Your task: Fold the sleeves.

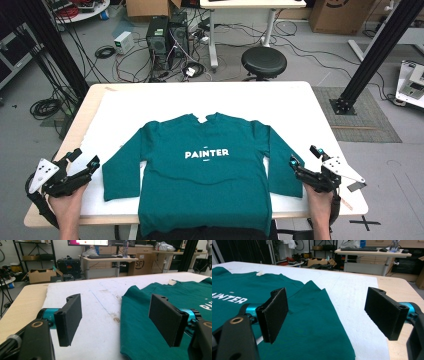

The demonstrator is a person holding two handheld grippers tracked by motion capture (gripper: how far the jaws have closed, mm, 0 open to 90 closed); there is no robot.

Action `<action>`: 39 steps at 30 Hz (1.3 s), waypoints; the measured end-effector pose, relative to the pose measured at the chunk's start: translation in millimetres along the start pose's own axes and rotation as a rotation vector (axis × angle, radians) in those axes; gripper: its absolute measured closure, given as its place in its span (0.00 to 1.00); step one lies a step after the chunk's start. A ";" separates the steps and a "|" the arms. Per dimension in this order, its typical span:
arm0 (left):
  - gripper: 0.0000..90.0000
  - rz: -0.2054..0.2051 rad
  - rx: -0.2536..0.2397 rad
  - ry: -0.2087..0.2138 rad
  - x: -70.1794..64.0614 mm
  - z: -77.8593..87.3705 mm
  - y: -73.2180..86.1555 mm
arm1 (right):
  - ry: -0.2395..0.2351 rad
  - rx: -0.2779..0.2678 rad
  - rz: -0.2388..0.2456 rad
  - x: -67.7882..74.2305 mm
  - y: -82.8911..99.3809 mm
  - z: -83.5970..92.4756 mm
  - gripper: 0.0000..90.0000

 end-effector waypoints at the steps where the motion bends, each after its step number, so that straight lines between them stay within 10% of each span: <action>1: 0.30 -0.002 0.001 0.000 0.0 0.0 0.1 | 0.000 0.000 -0.004 0.3 0.1 0.0 0.22; 39: 0.28 -0.018 0.050 -0.002 -1.3 -5.1 2.0 | 0.000 0.011 0.013 0.8 0.5 -1.2 0.22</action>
Point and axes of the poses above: each handheld gripper's, and its own axes: z roughly backward along the jaws, y roughly out of its underside, x roughly to its left, the point moved 8 cm from there along -z, roughly forward along the jaws, and after that the axes turned 2 degrees about x, right-handed, at the moved point
